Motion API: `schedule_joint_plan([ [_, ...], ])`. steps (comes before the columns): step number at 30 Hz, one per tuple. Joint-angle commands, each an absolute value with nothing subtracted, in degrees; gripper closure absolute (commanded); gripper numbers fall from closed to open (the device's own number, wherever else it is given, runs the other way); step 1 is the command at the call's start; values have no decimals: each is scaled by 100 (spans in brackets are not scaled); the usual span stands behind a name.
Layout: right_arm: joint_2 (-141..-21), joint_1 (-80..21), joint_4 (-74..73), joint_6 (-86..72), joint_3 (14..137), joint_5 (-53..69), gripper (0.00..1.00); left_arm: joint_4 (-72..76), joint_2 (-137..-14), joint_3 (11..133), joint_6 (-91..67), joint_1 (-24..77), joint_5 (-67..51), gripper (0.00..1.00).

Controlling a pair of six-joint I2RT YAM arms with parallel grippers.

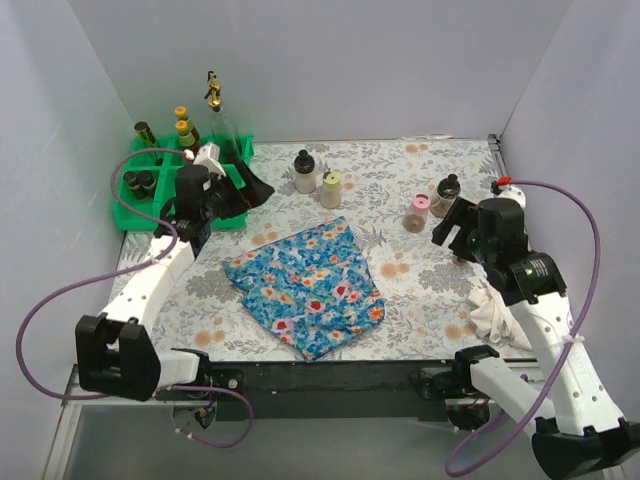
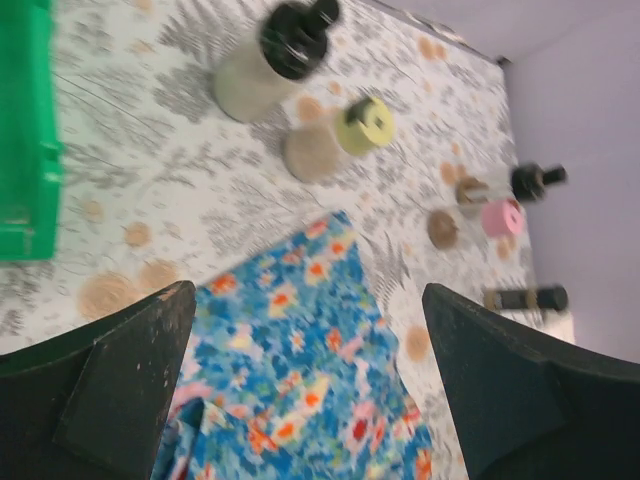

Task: Organize the condiment bottles
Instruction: Place the bottle in the storage box, then pick up the bottle from the center of the board.

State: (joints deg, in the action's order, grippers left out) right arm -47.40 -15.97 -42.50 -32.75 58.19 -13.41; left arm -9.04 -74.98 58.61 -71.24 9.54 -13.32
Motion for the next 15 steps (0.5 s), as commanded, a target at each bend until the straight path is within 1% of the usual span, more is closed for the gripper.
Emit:
schedule_joint_plan([
  [1,-5150,-1547,-4667,-3278,6205,-2538,19,-669,-6523,5134,-6961,1151,-2758,2],
  [3,-5317,-1503,-4650,-3287,6196,-2899,22,-642,-6216,4712,-6699,1335,-3196,2],
  [6,-5703,-1363,-4588,-3138,6240,-3225,23,-729,-5995,4274,-6294,1450,-3593,2],
  [8,-5993,-1249,-4483,-3024,6232,-3366,23,-799,-5749,4114,-6021,1713,-3324,2],
  [9,-6081,-1196,-4456,-2997,6223,-3384,25,-756,-5644,3896,-6012,1818,-3209,2],
  [10,-6152,-995,-4430,-2962,6223,-3332,27,-686,-5512,3833,-6020,1924,-3234,2],
  [12,-6336,-757,-4220,-2787,6205,-3043,29,-712,-5449,3718,-6099,1934,-3261,2],
  [15,-6468,-352,-3677,-2541,6039,-2437,26,-659,-5353,3691,-6117,1934,-3287,2],
])
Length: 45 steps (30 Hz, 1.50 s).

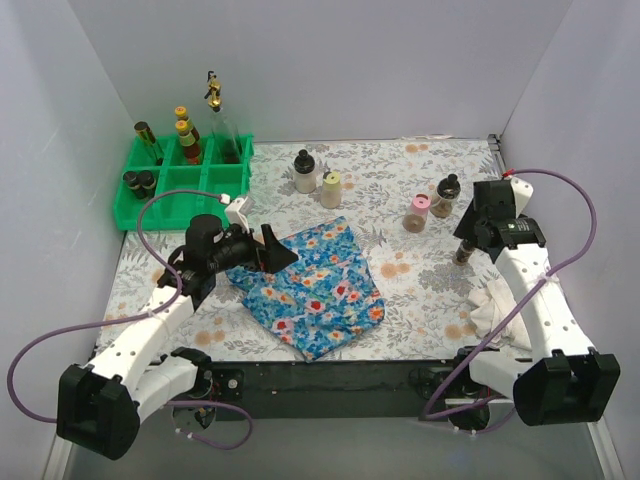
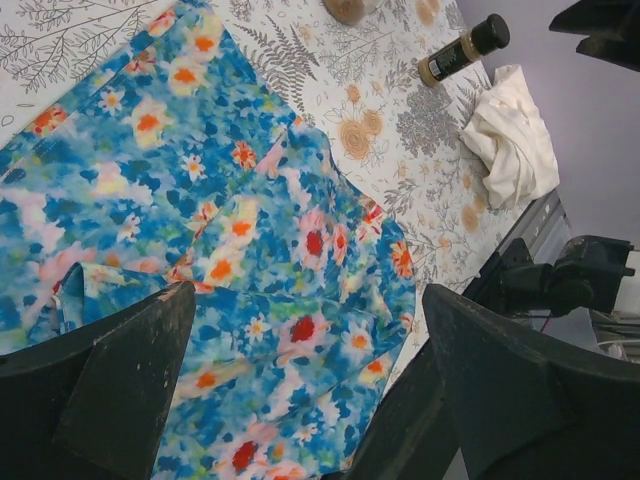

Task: Organize the condiment bottles
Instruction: Pick up the bottle from the center of the board.

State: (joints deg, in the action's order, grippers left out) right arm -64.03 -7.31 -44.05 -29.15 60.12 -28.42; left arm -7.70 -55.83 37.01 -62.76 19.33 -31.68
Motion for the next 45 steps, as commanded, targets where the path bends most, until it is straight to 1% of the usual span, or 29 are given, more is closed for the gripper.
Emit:
schedule_joint_plan([
  [1,-6547,-238,-3569,-2523,5995,-2313,25,-633,-5335,3683,-6100,1934,-3252,2],
  [6,-6881,-149,-3156,-2452,5880,-1996,25,-703,-5239,3744,-5968,1942,-3085,2],
  [13,-7215,-71,-3006,-2232,5854,-2162,21,-738,-4843,3709,-5889,1942,-2892,2],
  [21,-7672,-62,-2918,-2197,5889,-2083,19,-773,-4632,3709,-5836,1951,-2777,2],
  [30,-7945,-53,-2716,-2101,5696,-2145,28,-800,-4544,3700,-5801,1960,-2698,2],
  [36,-7928,-62,-2637,-1987,5625,-2171,38,-835,-4544,3709,-5766,1960,-2628,2],
  [37,-7902,-53,-2628,-1960,5608,-2188,42,-835,-4535,3709,-5757,1960,-2619,2],
  [39,-7770,-61,-2610,-1951,5564,-2223,46,-844,-4526,3718,-5757,1960,-2593,2],
  [40,-7683,-62,-2610,-1951,5537,-2198,50,-852,-4509,3718,-5748,1960,-2567,2],
  [45,-7445,-149,-2671,-1881,5449,-1969,54,-888,-4448,3718,-5739,1960,-2487,2],
])
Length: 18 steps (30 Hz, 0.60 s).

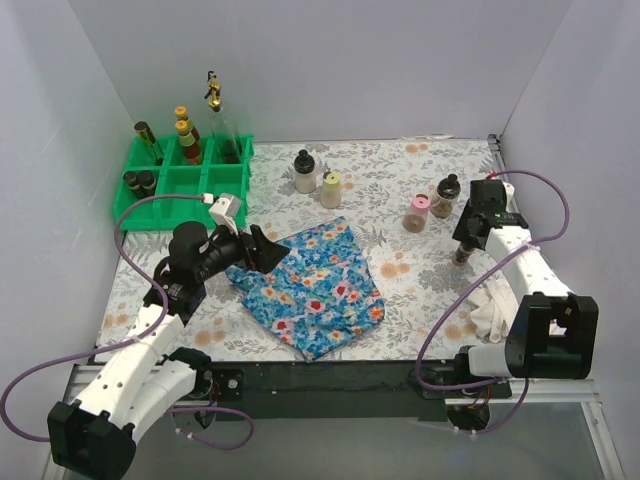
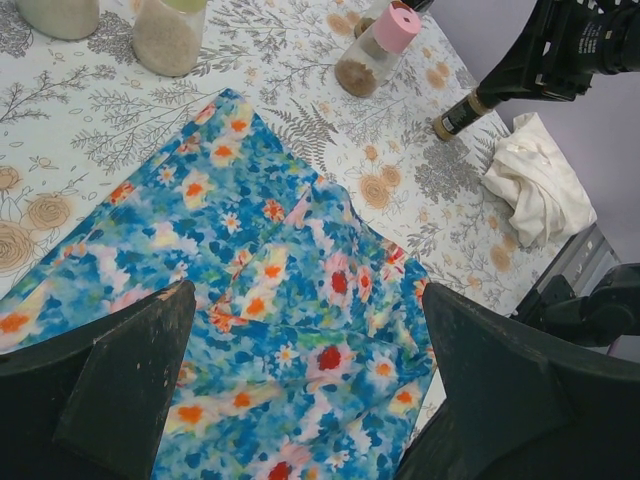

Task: Organize the condiment bottles
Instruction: Pick up the bottle from the center of the board, then place the bottle at the center of the board.

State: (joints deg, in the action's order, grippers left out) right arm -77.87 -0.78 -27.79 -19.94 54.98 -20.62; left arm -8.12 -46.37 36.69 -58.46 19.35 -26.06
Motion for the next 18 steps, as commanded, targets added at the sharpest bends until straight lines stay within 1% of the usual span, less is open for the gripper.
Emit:
schedule_joint_plan([
  [1,-7392,-289,-2724,-1898,5441,-1917,55,-879,-4447,3709,-5731,1960,-2479,2],
  [5,-6962,-904,-2891,-2021,5353,-1916,59,-888,-4430,3709,-5739,1960,-2443,2],
  [8,-6742,-1694,-3067,-2275,5326,-2117,61,-888,-4421,3700,-5730,1960,-2408,2],
  [9,-6706,-2131,-3120,-2372,5291,-2205,61,-888,-4412,3709,-5713,1960,-2400,2],
  [14,-6688,-3171,-3243,-2847,5168,-2390,60,-905,-4395,3700,-5695,1969,-2285,2],
  [18,-6829,-3997,-3217,-3058,5185,-2758,60,-914,-4412,3691,-5687,1960,-2224,2],
])
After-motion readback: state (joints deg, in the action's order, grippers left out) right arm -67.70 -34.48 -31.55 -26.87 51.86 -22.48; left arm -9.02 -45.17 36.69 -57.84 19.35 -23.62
